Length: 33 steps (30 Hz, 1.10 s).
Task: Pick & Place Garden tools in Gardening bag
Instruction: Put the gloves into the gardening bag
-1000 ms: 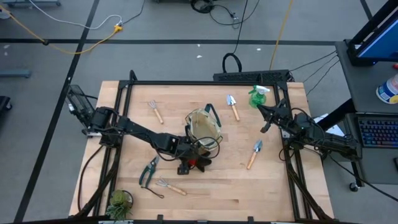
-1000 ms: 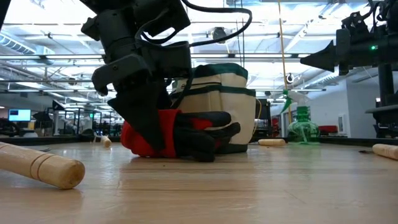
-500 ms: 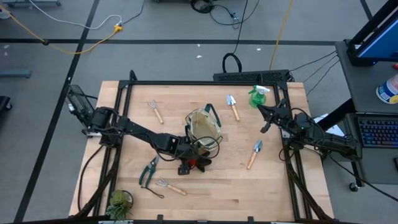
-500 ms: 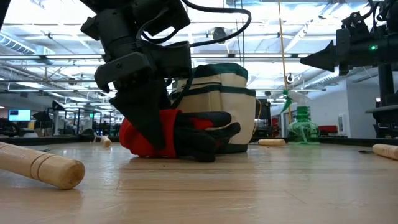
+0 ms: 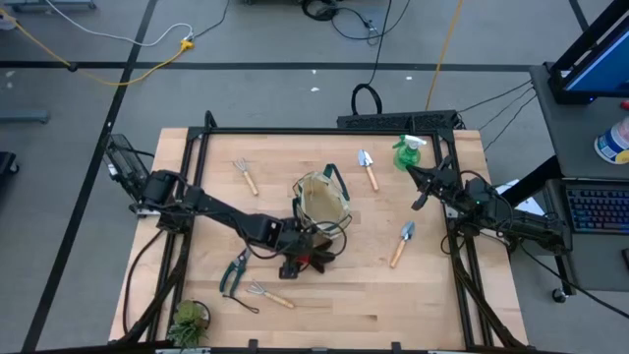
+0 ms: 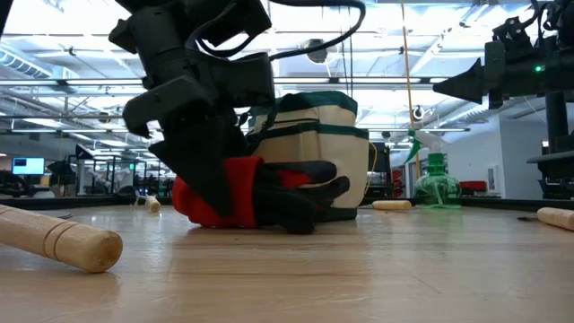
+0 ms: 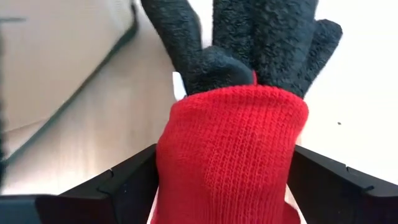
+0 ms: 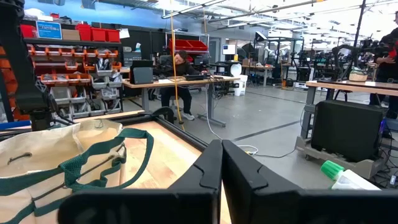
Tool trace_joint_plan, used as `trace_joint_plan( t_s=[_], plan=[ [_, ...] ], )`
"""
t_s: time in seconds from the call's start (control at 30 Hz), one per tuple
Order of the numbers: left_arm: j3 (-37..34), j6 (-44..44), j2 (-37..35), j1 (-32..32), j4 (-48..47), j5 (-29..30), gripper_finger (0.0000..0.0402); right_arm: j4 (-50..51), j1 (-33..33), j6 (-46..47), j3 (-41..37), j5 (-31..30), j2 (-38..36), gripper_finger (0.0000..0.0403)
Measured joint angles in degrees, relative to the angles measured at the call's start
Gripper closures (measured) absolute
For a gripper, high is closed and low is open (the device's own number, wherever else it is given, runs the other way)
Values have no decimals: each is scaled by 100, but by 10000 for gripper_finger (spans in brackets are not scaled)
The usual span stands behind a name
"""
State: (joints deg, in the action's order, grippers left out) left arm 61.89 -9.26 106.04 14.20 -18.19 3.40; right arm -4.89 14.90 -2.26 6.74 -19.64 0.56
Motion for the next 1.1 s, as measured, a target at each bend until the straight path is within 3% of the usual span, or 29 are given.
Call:
trace_joint_plan(
  t_s=[0.3,0.53,0.83,0.97,1.1],
  plan=[
    [2,-152,0,100,-1,-183,90,0,1,2,-1,0,0,403],
    [4,-205,-2,100,2,-240,191,1,1,4,-1,0,0,403],
    [8,-660,-110,273,-75,-1649,340,0,1,4,0,0,0,403],
    [69,-723,-467,380,-377,-1857,345,1,0,0,0,-6,0,403],
    [259,-728,-1058,374,-531,-1472,345,53,0,0,-2,-6,16,403]
  ],
)
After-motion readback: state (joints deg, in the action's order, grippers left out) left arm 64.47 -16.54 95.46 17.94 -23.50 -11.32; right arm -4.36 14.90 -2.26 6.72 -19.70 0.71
